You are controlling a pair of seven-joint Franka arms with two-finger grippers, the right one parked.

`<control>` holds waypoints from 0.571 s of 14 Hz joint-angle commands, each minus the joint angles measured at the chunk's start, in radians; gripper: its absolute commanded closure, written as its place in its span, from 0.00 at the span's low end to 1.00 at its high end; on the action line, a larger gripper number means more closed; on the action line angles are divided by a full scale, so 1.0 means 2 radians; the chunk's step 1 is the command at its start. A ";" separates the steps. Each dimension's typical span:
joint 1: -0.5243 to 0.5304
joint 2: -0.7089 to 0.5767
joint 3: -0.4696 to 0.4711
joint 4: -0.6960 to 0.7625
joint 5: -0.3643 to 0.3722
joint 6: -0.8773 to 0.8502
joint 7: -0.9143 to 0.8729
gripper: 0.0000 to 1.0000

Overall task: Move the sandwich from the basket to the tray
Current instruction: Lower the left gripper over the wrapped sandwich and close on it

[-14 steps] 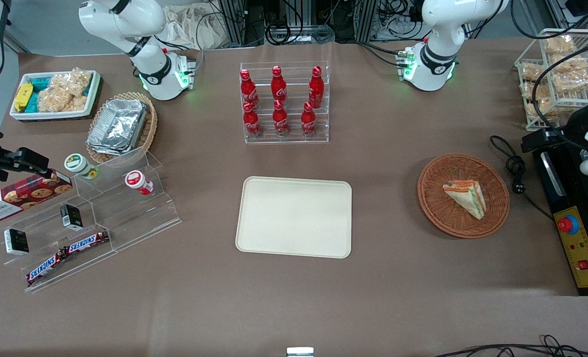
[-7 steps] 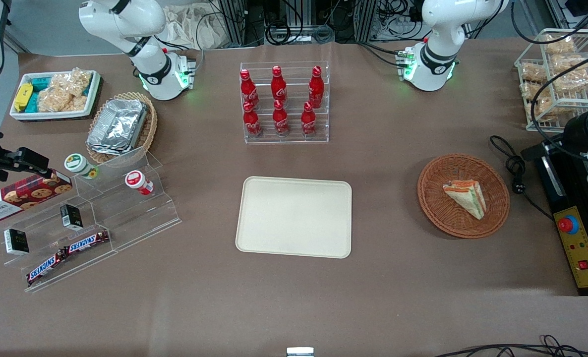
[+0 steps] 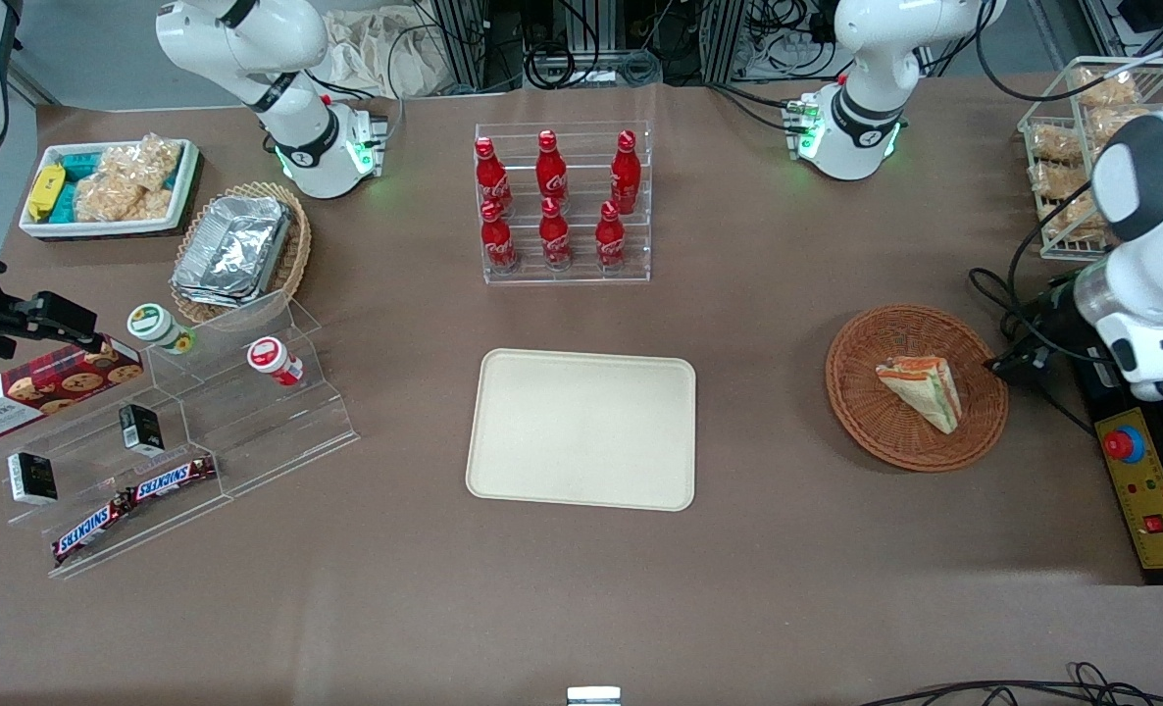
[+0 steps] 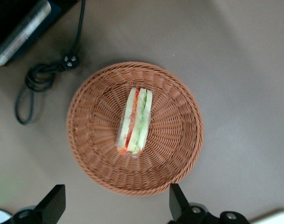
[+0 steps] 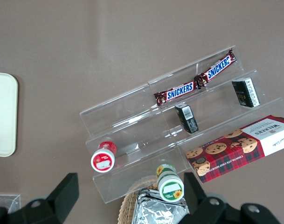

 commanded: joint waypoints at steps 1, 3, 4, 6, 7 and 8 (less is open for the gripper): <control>0.005 -0.002 0.000 -0.072 0.003 0.087 -0.053 0.00; 0.004 0.018 0.000 -0.093 0.003 0.121 -0.068 0.00; 0.005 0.030 0.001 -0.097 0.002 0.130 -0.074 0.00; 0.007 0.044 0.001 -0.111 0.002 0.156 -0.073 0.00; 0.007 0.050 0.001 -0.115 0.002 0.166 -0.073 0.00; 0.007 0.058 0.001 -0.114 0.002 0.169 -0.073 0.00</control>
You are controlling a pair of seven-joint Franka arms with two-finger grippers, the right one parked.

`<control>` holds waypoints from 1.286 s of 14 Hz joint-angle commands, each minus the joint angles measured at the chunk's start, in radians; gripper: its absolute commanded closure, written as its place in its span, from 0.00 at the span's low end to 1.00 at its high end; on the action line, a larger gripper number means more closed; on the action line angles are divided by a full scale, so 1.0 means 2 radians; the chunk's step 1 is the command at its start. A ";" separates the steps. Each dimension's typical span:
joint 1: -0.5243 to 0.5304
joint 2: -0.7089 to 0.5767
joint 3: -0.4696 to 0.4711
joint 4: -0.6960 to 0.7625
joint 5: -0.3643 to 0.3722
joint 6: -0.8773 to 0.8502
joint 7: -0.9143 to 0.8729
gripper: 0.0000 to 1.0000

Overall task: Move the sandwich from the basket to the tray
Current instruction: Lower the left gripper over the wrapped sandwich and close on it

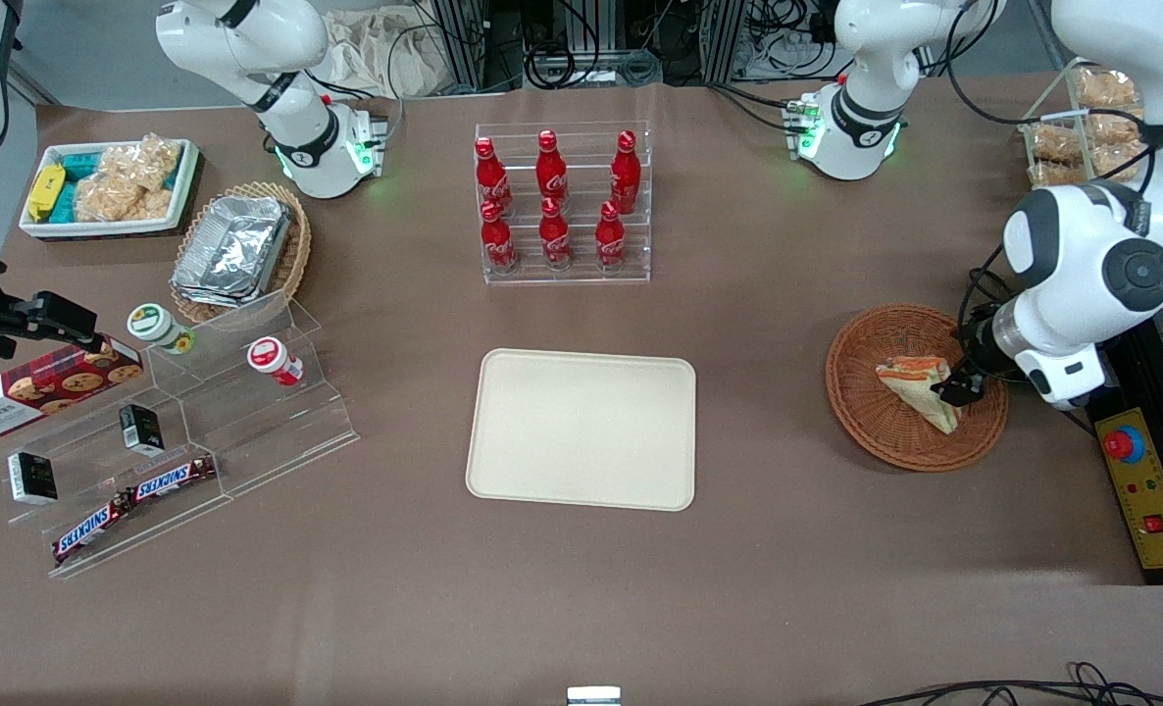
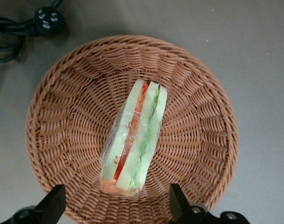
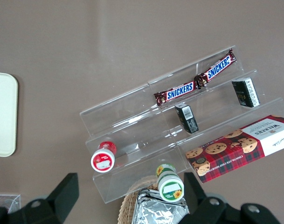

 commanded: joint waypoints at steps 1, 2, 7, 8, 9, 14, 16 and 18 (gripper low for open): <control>0.006 0.013 -0.003 -0.006 0.003 0.019 -0.010 0.00; 0.009 0.016 -0.002 -0.009 0.003 0.026 -0.010 0.00; 0.012 0.032 -0.002 -0.016 0.005 0.035 -0.010 0.00; 0.012 0.036 -0.002 -0.015 0.005 0.037 -0.010 0.00; 0.011 0.040 -0.002 -0.015 0.005 0.042 -0.010 0.00; 0.011 0.047 -0.003 -0.013 0.005 0.053 -0.011 0.95; 0.010 0.047 -0.003 -0.011 0.005 0.052 -0.020 1.00; 0.010 0.044 -0.003 -0.003 0.005 0.047 -0.027 1.00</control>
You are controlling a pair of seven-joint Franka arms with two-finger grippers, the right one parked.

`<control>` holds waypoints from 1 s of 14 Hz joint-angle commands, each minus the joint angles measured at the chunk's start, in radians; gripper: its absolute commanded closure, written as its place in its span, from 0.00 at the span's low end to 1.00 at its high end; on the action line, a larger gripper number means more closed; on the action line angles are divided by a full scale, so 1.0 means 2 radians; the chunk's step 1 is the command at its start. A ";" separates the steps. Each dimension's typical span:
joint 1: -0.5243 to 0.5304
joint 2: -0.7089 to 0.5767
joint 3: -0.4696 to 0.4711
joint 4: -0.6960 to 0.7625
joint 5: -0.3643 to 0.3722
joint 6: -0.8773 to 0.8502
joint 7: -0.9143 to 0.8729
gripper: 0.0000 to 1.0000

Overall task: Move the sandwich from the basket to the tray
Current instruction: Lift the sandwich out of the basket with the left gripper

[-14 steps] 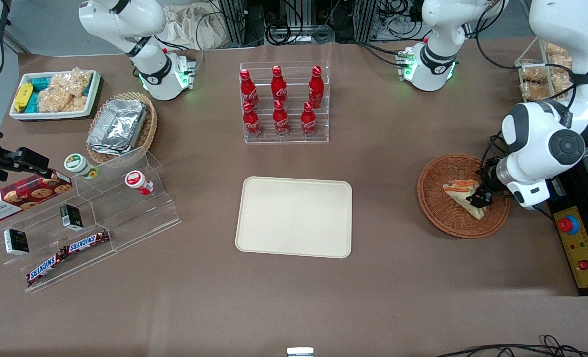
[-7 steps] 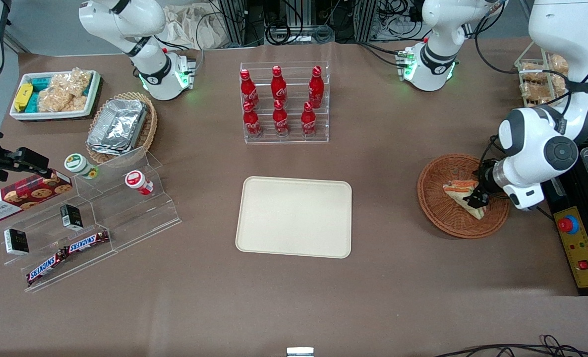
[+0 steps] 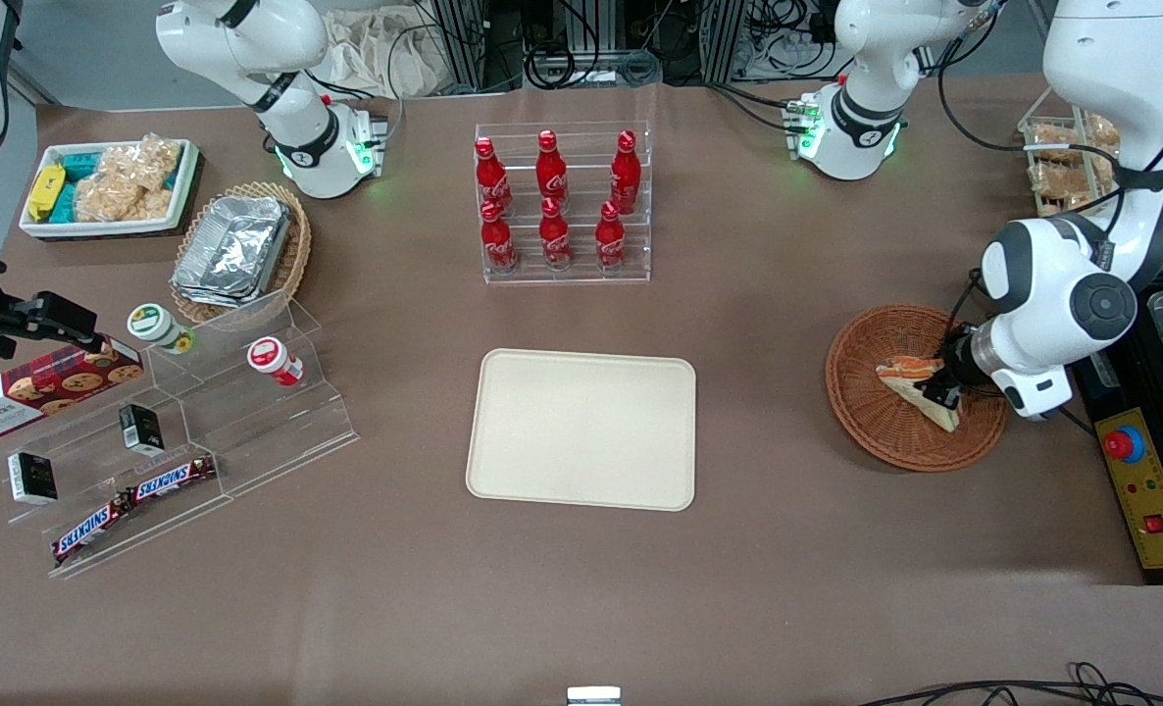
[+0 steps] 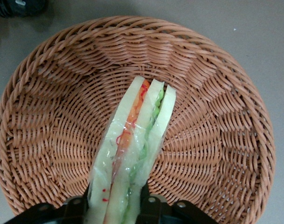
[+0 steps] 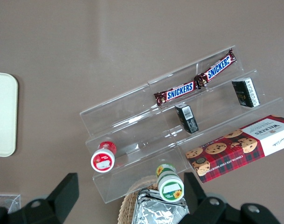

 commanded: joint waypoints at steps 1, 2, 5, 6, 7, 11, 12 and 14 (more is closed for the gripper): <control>0.003 -0.008 -0.005 0.011 0.005 0.000 -0.017 1.00; 0.003 -0.017 -0.005 0.013 0.004 -0.003 -0.017 1.00; 0.005 -0.057 -0.005 0.026 0.004 -0.029 -0.004 1.00; 0.005 -0.067 -0.006 0.041 0.005 -0.051 0.009 1.00; 0.004 -0.074 -0.006 0.067 0.001 -0.087 0.036 1.00; -0.012 -0.066 -0.023 0.214 -0.018 -0.263 0.080 1.00; -0.014 -0.065 -0.038 0.244 -0.018 -0.288 0.107 1.00; -0.019 -0.045 -0.082 0.293 -0.018 -0.312 0.180 1.00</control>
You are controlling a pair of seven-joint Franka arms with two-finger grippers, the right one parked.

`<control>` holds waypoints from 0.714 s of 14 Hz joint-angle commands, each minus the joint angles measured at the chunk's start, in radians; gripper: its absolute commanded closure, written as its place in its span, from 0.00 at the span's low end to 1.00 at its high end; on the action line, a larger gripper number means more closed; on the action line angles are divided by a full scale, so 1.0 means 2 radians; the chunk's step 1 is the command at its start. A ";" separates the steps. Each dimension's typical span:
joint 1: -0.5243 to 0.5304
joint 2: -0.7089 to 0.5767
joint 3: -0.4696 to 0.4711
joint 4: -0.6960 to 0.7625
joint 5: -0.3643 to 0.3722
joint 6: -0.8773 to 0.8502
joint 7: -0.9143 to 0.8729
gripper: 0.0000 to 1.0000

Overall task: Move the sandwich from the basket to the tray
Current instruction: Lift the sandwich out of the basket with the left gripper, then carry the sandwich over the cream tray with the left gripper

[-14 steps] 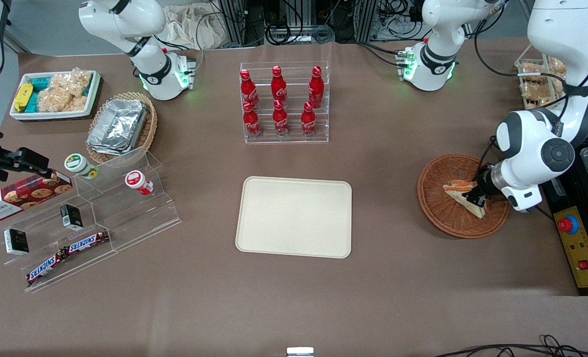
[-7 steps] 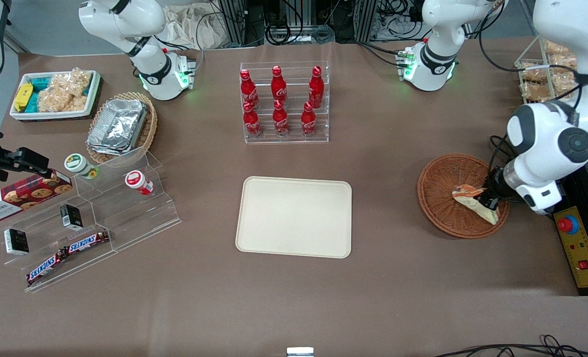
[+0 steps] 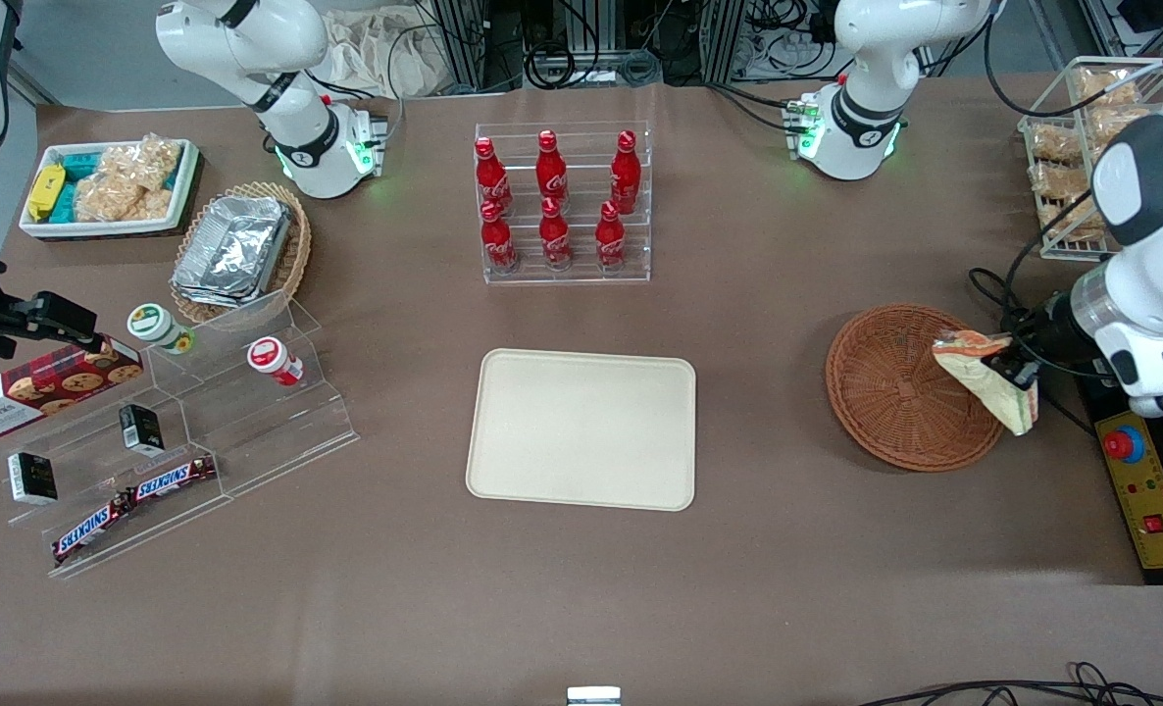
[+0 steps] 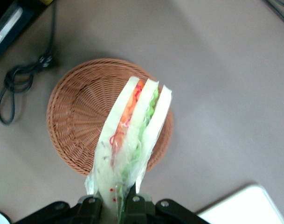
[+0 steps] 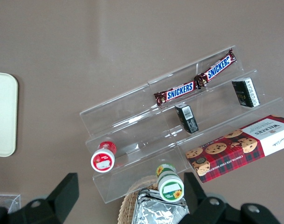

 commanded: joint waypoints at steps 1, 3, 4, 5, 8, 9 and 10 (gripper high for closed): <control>-0.011 0.038 -0.056 0.069 -0.003 -0.037 0.063 1.00; -0.026 0.060 -0.094 0.078 0.009 -0.030 0.064 1.00; -0.044 0.078 -0.099 0.082 0.019 -0.026 0.067 1.00; -0.070 0.096 -0.100 0.084 0.032 -0.019 0.068 1.00; -0.133 0.168 -0.099 0.084 0.050 0.045 0.060 1.00; -0.144 0.191 -0.099 0.084 0.051 0.059 0.060 1.00; -0.157 0.214 -0.099 0.085 0.051 0.070 0.061 1.00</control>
